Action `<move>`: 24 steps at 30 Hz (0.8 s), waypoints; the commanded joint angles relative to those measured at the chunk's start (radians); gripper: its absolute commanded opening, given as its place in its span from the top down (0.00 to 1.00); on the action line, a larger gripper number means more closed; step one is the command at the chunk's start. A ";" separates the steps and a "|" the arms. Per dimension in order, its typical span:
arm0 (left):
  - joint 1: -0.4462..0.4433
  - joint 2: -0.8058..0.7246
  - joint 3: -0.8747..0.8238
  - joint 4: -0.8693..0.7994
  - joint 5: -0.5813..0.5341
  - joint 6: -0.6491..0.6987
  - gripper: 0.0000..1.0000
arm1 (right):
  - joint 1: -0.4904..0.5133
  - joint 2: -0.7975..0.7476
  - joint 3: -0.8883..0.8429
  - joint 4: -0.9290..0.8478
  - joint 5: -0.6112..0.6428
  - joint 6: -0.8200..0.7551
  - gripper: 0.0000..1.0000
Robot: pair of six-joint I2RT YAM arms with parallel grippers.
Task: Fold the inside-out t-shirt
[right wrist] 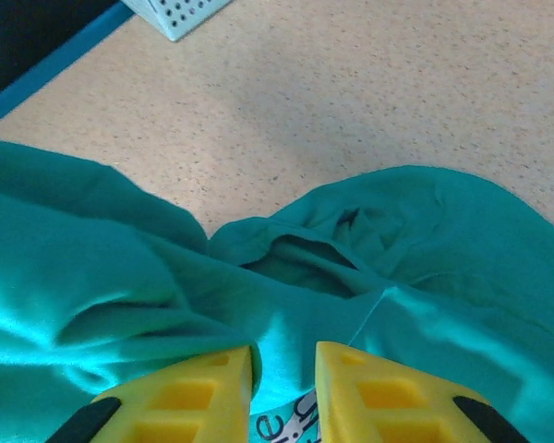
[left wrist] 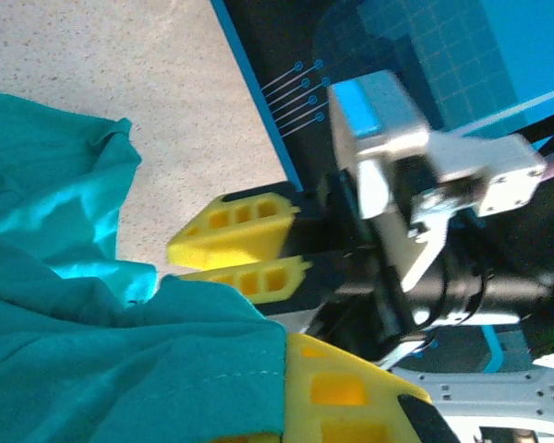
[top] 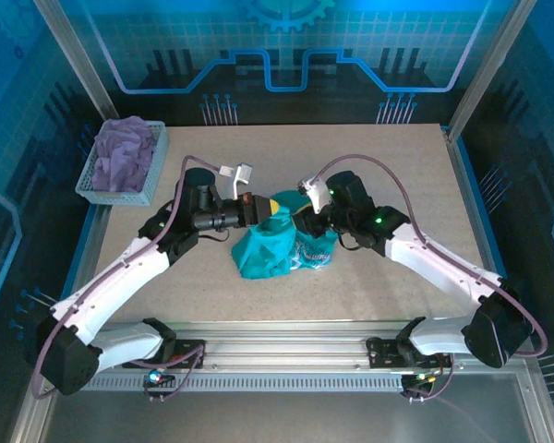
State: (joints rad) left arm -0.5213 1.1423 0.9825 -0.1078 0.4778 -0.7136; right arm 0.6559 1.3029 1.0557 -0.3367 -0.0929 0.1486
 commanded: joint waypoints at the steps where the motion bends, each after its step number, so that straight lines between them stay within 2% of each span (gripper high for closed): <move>1: -0.030 -0.032 0.014 -0.007 -0.102 -0.105 1.00 | 0.016 0.001 0.026 -0.103 0.131 0.009 0.70; 6: -0.073 -0.034 -0.001 0.018 -0.196 -0.147 1.00 | 0.016 -0.091 -0.046 -0.071 0.012 0.038 0.59; 12: -0.100 -0.017 0.009 0.011 -0.236 -0.150 1.00 | 0.015 -0.218 -0.171 0.107 -0.179 0.122 0.48; 15: -0.104 -0.010 0.009 0.014 -0.234 -0.155 1.00 | 0.016 -0.246 -0.235 0.201 -0.224 0.174 0.34; 17: -0.106 -0.010 0.008 0.015 -0.235 -0.158 1.00 | 0.017 -0.243 -0.246 0.240 -0.230 0.200 0.28; 21: -0.109 -0.012 0.007 0.027 -0.234 -0.158 1.00 | 0.024 -0.190 -0.249 0.317 -0.214 0.269 0.27; 24: -0.109 -0.016 0.001 0.036 -0.230 -0.158 1.00 | 0.032 -0.133 -0.237 0.380 -0.192 0.332 0.31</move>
State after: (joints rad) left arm -0.6205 1.1320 0.9829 -0.1062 0.2573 -0.8658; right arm 0.6704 1.1294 0.8150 -0.0650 -0.2859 0.3969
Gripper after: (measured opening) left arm 0.054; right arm 0.694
